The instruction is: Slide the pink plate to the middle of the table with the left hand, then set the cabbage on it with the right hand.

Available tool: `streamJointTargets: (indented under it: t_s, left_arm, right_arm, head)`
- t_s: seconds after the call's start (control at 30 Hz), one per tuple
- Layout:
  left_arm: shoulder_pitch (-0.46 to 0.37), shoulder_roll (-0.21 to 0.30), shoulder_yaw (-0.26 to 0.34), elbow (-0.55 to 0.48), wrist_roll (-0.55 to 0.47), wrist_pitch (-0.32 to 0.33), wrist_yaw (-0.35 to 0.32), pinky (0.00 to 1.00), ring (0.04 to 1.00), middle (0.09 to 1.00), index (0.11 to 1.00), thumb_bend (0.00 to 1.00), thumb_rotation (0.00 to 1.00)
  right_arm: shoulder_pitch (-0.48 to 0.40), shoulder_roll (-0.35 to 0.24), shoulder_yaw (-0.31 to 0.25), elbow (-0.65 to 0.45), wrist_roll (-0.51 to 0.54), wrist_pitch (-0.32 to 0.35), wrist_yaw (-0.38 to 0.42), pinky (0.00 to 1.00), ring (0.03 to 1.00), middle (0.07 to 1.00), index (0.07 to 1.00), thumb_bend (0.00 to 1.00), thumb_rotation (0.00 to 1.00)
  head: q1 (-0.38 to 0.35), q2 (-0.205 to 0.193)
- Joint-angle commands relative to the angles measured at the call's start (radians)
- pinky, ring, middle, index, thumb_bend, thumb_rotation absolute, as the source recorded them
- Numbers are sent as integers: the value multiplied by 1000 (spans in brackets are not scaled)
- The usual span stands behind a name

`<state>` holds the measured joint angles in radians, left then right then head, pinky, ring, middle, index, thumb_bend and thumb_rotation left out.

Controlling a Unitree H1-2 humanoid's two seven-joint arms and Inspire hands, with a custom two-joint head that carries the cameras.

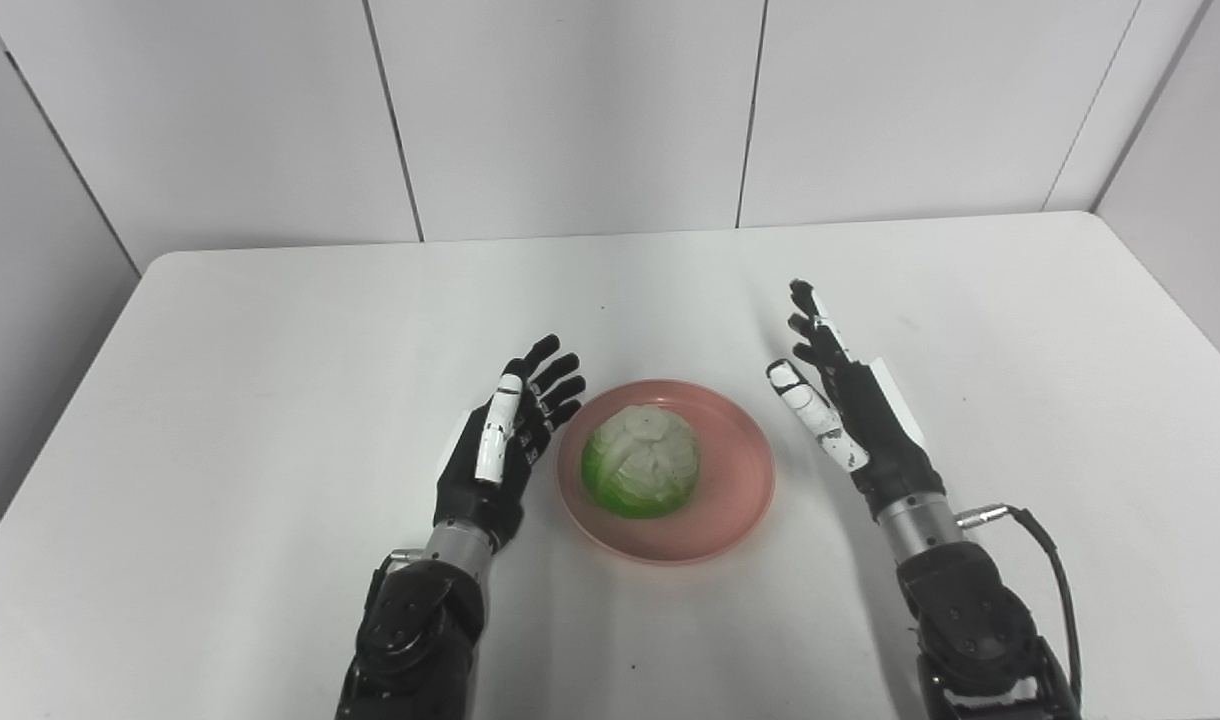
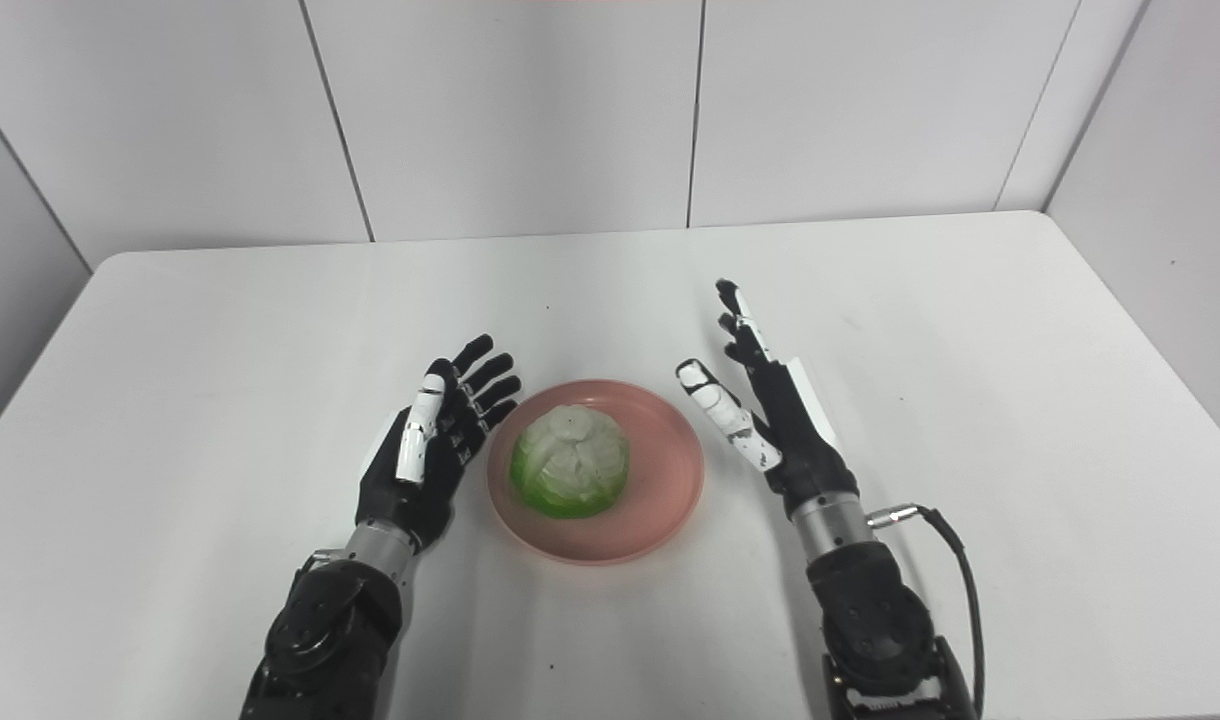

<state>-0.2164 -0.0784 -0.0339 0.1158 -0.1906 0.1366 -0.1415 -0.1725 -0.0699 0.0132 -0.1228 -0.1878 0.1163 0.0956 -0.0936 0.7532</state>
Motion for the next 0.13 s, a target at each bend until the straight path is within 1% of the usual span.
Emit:
streamJointTargets:
  t_s: [0.0,0.03,0.07,0.1]
  left_arm:
    - [8,9,0,-9,8,3,1,884,877,891,891,410,1000]
    - [10,11,0,-10,8,3,1,895,885,899,900,407,1000]
    - [11,14,-1,-11,10,3,0,906,895,910,912,405,1000]
    - [13,17,-3,-12,12,3,-2,911,899,915,917,405,1000]
  right_arm:
    - [-15,25,-16,-7,49,10,-18,996,980,998,999,624,1000]
    - [-11,36,-25,6,73,2,-22,998,977,992,993,556,1000]
    - [-8,45,-33,22,97,-9,-24,985,971,985,984,456,1000]
    - [-6,52,-40,40,118,-24,-26,976,969,982,981,418,1000]
  head:
    - [1,3]
    - [2,5]
    - [1,7]
    - [2,8]
